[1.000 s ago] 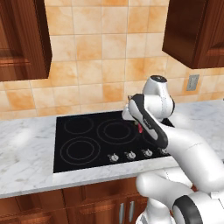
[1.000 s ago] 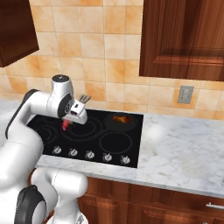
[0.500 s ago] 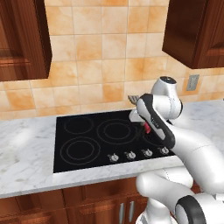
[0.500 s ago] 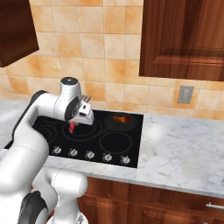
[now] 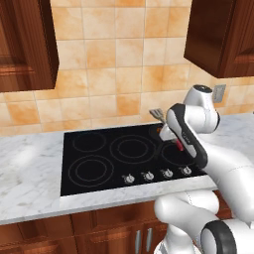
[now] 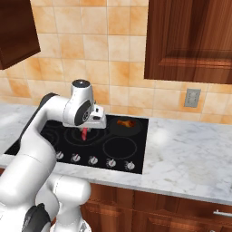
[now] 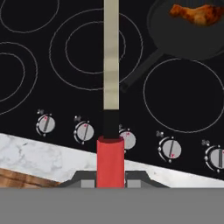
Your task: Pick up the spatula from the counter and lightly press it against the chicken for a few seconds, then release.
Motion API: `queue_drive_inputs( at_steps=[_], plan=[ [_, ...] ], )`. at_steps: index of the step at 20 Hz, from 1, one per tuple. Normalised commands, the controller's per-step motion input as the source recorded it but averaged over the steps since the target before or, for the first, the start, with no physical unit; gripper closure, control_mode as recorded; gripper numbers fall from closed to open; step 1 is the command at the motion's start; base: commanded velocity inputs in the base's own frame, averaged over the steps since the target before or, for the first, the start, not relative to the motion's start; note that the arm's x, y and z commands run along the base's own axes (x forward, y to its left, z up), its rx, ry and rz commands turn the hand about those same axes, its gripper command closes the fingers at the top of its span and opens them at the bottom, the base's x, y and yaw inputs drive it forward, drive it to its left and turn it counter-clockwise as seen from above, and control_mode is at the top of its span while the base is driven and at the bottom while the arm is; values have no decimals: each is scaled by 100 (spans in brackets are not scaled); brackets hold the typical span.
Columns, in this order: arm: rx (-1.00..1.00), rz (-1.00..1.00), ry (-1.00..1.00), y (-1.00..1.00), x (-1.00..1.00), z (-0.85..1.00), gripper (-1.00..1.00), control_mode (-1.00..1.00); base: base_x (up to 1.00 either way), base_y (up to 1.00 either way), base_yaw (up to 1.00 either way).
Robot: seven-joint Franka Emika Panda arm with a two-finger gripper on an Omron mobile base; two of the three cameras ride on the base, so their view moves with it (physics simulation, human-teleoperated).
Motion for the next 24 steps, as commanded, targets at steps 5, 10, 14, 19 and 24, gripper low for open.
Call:
queue_drive_inputs(
  at_steps=[5, 10, 14, 19, 24],
  plan=[
    [-6, 14, 0, -43, -8, 0, 100, -100, 0, 0, 0],
    [-5, 15, 0, -47, -2, 0, 100, -100, 0, 0, 0],
    [-1, 14, 0, -43, 0, 2, 100, -100, 0, 0, 0],
    [1, 13, 0, -31, 3, 3, 100, -100, 0, 0, 0],
    [-5, 9, 3, -42, 1, 0, 100, -100, 0, 0, 0]
  ],
)
